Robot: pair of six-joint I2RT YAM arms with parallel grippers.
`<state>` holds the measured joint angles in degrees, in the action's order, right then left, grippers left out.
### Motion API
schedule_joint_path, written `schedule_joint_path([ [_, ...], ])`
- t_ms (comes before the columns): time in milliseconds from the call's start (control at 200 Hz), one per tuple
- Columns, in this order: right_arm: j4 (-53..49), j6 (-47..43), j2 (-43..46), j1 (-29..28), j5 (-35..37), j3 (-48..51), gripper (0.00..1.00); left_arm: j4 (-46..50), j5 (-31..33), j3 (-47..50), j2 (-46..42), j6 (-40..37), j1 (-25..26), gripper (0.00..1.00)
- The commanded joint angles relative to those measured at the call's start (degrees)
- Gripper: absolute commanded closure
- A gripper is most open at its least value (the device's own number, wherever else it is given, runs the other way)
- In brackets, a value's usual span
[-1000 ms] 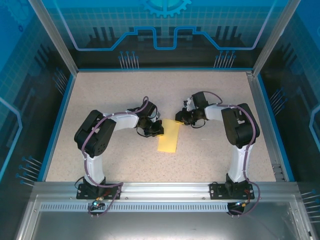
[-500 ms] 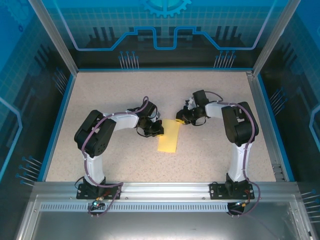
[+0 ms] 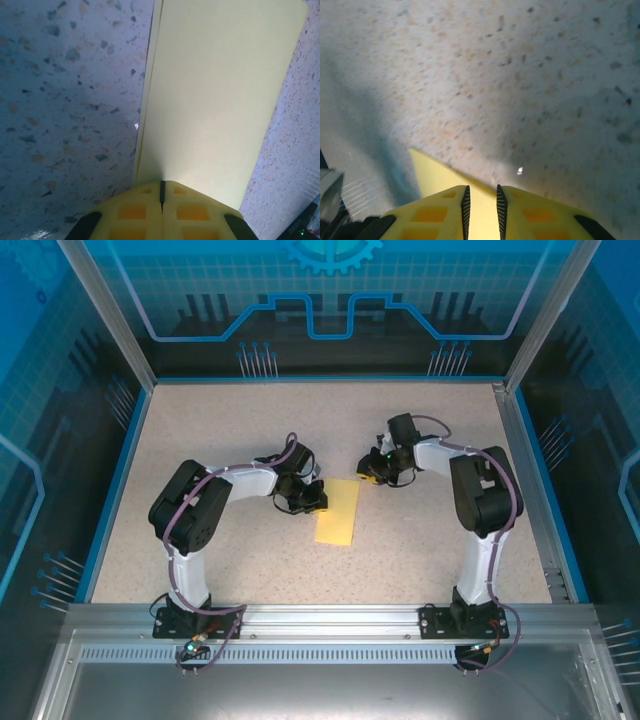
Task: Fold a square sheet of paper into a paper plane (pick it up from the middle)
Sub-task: Fold the square sheet of paper in half at the center of the table.
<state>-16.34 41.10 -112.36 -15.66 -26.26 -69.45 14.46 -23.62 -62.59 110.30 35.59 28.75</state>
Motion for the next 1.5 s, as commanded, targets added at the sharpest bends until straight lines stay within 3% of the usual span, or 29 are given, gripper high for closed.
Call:
schedule_joint_path([
  [0,1.1,-2.13,6.67,-0.56,-3.76,2.18,0.75,6.62,4.28,0.83,1.85,-1.48,-0.28,1.0],
  [450,7.58,2.86,16.32,-12.42,-4.94,21.12,0.74,6.43,4.01,0.87,1.58,-1.32,-0.23,1.0],
  [630,10.55,5.44,18.07,-17.05,-2.11,27.12,0.75,6.45,4.02,0.87,1.54,-1.39,-0.27,1.0],
  [930,13.09,6.85,16.83,-18.19,-2.48,32.85,0.75,6.4,4.17,1.06,1.32,-1.49,-0.3,1.0],
  [1135,10.66,5.17,21.36,-18.7,-3.65,33.15,0.73,6.2,3.97,1.06,1.41,-1.34,-0.21,1.0],
  [1366,8.25,3.58,19.13,-18.36,-2.41,32.63,0.73,5.92,3.27,0.89,1.06,-1.07,-0.21,1.0],
  [1496,6.21,2.79,23.88,-18.0,-0.32,30.43,0.72,5.42,2.07,1.15,-0.15,-0.66,-0.21,1.0],
])
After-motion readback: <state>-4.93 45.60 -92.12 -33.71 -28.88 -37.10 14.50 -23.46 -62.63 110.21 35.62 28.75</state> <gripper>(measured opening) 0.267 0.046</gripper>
